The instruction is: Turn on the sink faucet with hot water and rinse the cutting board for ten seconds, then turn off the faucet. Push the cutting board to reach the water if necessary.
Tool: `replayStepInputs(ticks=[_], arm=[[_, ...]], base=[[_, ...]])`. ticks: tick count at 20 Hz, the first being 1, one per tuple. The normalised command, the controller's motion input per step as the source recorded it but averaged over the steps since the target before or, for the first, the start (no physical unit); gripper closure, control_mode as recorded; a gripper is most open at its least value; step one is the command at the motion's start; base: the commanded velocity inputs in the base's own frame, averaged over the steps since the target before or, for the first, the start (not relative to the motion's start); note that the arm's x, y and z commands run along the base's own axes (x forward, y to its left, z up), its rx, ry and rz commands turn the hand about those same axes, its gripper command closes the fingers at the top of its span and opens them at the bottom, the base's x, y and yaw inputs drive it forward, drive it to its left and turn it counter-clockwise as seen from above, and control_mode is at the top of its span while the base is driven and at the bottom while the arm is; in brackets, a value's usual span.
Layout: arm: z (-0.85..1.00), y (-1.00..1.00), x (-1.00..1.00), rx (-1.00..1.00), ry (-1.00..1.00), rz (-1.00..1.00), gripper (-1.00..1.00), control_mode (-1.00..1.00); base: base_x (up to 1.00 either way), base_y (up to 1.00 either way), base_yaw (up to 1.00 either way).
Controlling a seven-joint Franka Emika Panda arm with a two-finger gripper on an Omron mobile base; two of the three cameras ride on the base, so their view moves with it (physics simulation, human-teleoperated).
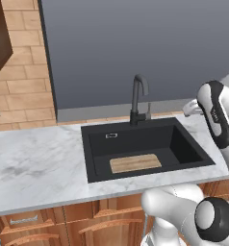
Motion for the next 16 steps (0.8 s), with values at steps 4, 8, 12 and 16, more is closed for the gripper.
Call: replayStepInputs(ticks=[4, 8, 12, 16], arm=[[-0.18, -0.48, 0.18, 0.11, -0.23, 0.11, -1.00, -1.00], [-0.14, -0.30, 0.29, 0.11, -0.23, 0.07, -1.00, -1.00], [-0.07, -0.20, 0.31, 0.12, -0.20, 0.02, -1.00, -1.00], [-0.08, -0.13, 0.30, 0.08, -0.15, 0.00, -1.00, -1.00]], base=[[0.00, 0.00, 0.00], [0.00, 0.00, 0.00], [0.00, 0.00, 0.00], [0.00, 0.00, 0.00]])
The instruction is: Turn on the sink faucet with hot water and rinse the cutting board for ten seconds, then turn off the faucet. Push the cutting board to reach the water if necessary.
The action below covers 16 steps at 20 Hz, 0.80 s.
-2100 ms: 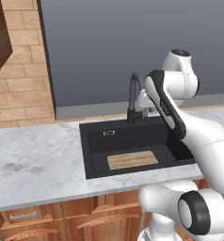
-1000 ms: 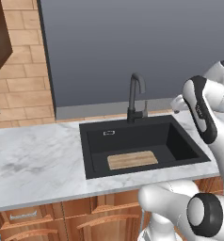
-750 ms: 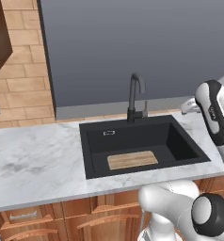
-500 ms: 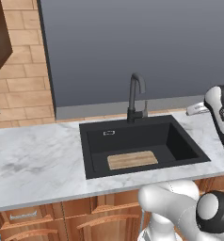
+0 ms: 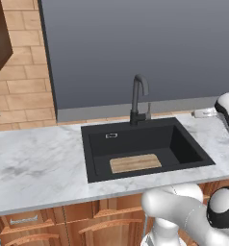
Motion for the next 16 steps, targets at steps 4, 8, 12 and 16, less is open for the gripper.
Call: replayStepInputs(ticks=[4, 8, 12, 16], arm=[[-0.04, 0.00, 0.39, 0.03, -0.03, 0.00, -1.00, -1.00], [-0.11, 0.00, 0.41, 0.01, -0.03, 0.00, -1.00, -1.00], [-0.19, 0.00, 0.44, 0.00, -0.05, 0.00, -1.00, -1.00], [-0.26, 0.00, 0.16, 0.00, -0.15, 0.00, -1.00, -1.00]], base=[[0.00, 0.00, 0.00], [0.00, 0.00, 0.00], [0.00, 0.00, 0.00], [0.00, 0.00, 0.00]])
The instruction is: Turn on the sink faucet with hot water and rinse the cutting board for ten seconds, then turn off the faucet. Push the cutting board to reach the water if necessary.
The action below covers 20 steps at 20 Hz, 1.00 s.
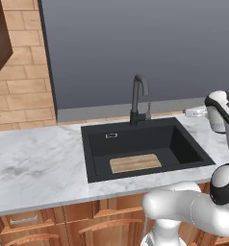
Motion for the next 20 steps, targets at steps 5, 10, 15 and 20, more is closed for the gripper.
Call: replayStepInputs(ticks=[5, 10, 15, 20], arm=[[-0.37, 0.06, 0.07, 0.00, -0.15, -0.03, -1.00, -1.00], [-0.27, 0.23, 0.31, 0.00, -0.08, -0.07, -1.00, -1.00], [-0.17, 0.19, 0.49, 0.01, -0.05, -0.06, -1.00, -1.00], [-0.21, 0.08, 0.52, 0.03, -0.05, -0.05, -1.00, -1.00]], base=[[0.00, 0.00, 0.00], [0.00, 0.00, 0.00], [0.00, 0.00, 0.00], [0.00, 0.00, 0.00]])
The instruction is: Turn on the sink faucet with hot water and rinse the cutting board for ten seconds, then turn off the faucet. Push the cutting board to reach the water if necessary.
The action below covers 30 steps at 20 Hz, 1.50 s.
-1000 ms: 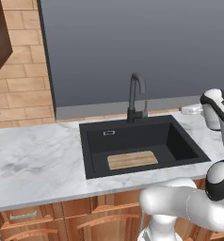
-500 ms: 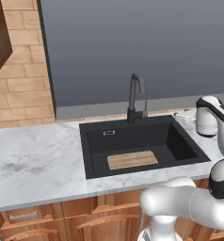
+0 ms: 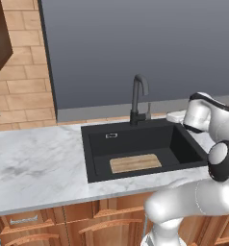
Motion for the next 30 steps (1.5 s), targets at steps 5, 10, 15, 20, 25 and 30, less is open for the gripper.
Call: replayStepInputs(ticks=[5, 10, 15, 20, 25, 30], arm=[[-0.20, 0.09, 0.48, 0.02, -0.06, -0.03, -1.00, -1.00], [-0.24, 0.06, 0.39, 0.00, -0.08, 0.00, -1.00, -1.00], [-0.16, 0.01, 0.37, 0.00, -0.06, 0.00, -1.00, -1.00], [-0.05, 0.00, 0.32, 0.01, -0.05, 0.00, -1.00, -1.00], [-0.01, 0.00, 0.26, 0.00, -0.02, 0.00, -1.00, -1.00], [-0.05, 0.00, 0.18, 0.00, 0.00, 0.00, -1.00, -1.00]], base=[[0.00, 0.00, 0.00], [0.00, 0.00, 0.00], [0.00, 0.00, 0.00], [0.00, 0.00, 0.00], [0.00, 0.00, 0.00], [0.00, 0.00, 0.00]])
